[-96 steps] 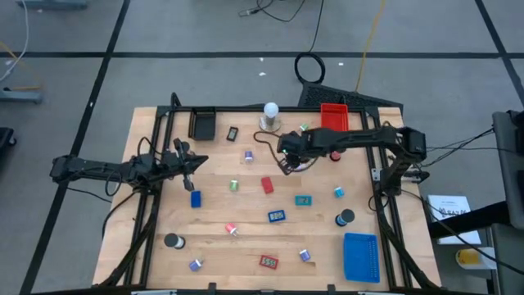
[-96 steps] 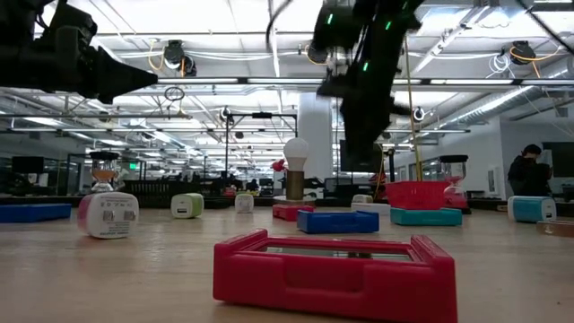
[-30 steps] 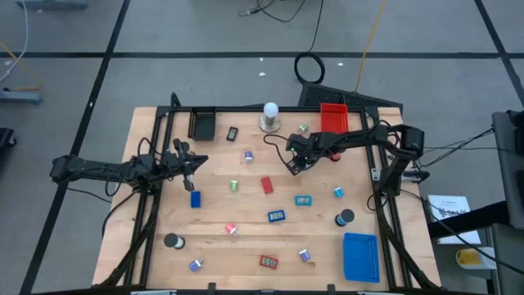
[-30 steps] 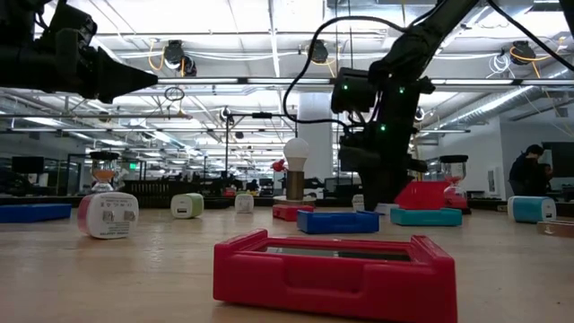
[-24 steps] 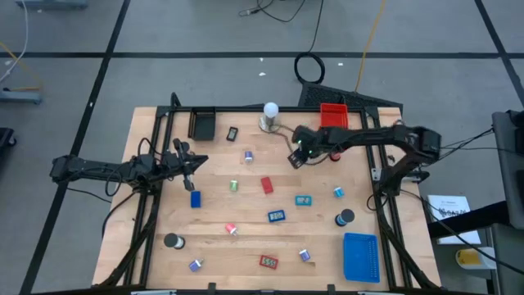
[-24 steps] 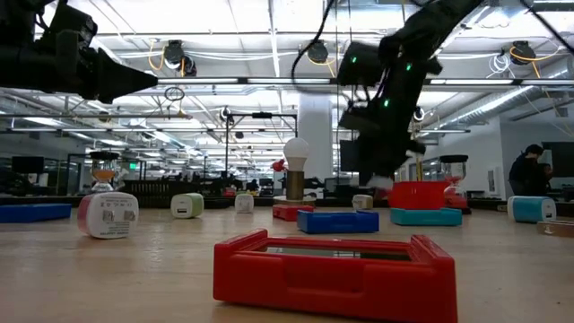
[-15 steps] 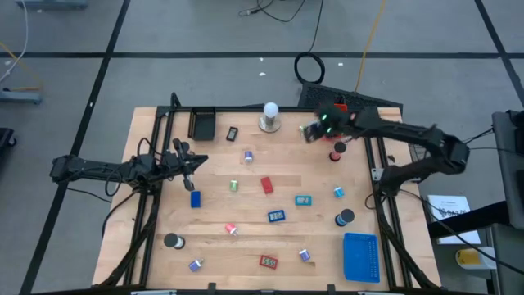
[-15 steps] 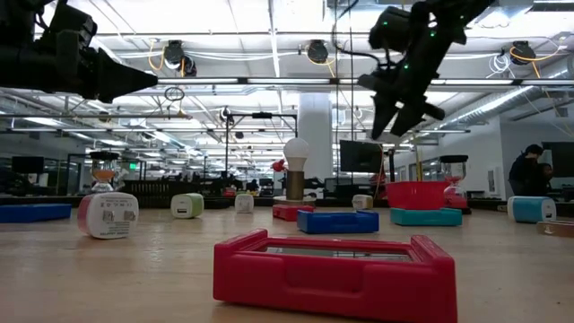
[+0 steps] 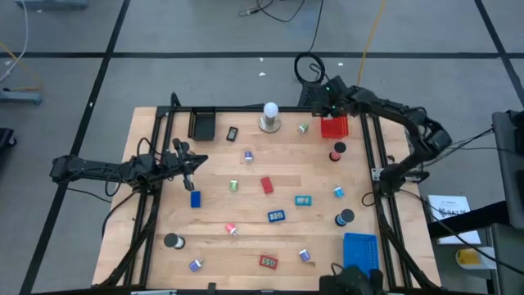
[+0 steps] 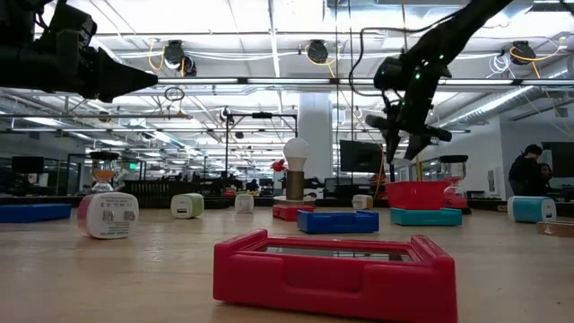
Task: Pick & Place Office items
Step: Put the white digital clock into the red bin, then put the yellow hourglass into the black bin
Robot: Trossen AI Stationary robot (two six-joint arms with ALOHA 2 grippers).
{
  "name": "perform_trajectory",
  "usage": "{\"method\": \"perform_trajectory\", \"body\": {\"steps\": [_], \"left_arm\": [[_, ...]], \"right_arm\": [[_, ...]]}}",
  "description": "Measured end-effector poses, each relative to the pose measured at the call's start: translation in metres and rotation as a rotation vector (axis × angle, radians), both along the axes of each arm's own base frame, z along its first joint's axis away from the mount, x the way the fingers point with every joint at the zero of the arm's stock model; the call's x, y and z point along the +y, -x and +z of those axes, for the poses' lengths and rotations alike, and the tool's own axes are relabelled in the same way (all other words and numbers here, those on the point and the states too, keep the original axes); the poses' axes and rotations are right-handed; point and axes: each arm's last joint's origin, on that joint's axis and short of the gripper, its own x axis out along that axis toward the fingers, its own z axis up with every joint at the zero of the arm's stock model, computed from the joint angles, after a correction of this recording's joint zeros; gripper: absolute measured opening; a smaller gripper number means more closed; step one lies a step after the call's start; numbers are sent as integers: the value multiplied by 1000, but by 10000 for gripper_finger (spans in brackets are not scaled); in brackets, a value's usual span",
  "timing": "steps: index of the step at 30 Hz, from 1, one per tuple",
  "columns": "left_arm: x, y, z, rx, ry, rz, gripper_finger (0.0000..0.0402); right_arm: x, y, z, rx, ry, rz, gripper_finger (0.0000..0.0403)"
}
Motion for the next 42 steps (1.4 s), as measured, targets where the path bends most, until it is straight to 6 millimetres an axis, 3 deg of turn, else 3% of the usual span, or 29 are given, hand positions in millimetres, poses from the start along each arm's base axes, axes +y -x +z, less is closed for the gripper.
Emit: {"method": "perform_trajectory", "body": {"steps": [8, 20, 29, 42], "left_arm": [[0, 0, 0, 1, 1, 16, 31], [0, 0, 1, -5, -3, 18, 31], [0, 0, 1, -6, -2, 18, 31], [0, 0, 1, -6, 4, 17, 31]], "right_arm": [[-23, 9, -28, 136, -107, -86, 163], [-38, 3, -54, 97, -139, -73, 163], [-41, 6, -56, 101, -139, -90, 167], [-40, 7, -53, 130, -120, -78, 214]]}}
